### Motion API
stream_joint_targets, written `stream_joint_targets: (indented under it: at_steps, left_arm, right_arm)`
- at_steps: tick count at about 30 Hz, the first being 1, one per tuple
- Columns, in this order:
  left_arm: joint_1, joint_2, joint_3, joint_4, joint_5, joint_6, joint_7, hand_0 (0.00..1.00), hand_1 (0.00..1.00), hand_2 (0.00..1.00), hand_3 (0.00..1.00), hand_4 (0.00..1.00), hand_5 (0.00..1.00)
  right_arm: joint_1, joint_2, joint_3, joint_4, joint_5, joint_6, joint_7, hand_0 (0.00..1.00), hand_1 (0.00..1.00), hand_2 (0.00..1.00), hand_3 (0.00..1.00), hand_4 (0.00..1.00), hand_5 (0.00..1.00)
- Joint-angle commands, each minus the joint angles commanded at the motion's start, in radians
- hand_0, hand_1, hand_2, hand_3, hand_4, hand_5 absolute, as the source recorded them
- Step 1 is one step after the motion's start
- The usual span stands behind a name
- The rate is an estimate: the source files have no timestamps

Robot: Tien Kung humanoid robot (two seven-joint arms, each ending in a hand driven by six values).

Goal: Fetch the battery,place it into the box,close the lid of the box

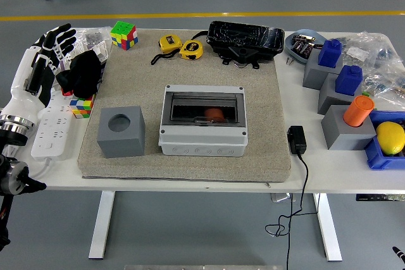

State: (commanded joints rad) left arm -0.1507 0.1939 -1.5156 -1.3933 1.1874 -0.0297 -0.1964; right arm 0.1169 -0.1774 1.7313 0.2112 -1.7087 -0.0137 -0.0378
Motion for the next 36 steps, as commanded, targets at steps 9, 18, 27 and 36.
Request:
stream_joint_targets:
  at_steps: [9,18,27,36]
  left_arm:
    - [0.002,-0.009,0.002,0.001,-0.010,0.022,-0.008,0.848,0.845,0.811,0.808,0.998,0.962]
    - [0.003,-0.014,0.003,-0.007,-0.011,0.039,-0.010,0.842,0.842,0.809,0.808,0.998,0.967]
    - [0.001,-0.013,0.003,-0.003,-0.011,0.039,-0.011,0.837,0.837,0.806,0.802,0.998,0.967]
    - [0.000,-0.013,0.005,0.000,-0.008,0.035,-0.008,0.835,0.836,0.802,0.800,0.998,0.964]
  right_arm:
    - [0.000,0.003,0.005,0.000,-0.003,0.000,0.000,0.793,0.737,0.737,0.792,0.998,0.941]
    - [0.001,0.005,0.007,0.001,-0.003,0.000,0.000,0.794,0.737,0.737,0.792,0.998,0.941]
    - [0.001,0.004,0.008,0.001,-0.003,0.000,0.000,0.794,0.737,0.737,0.792,0.998,0.941]
    - [0.001,0.004,0.009,0.001,-0.003,0.000,0.000,0.794,0.737,0.737,0.792,0.998,0.941]
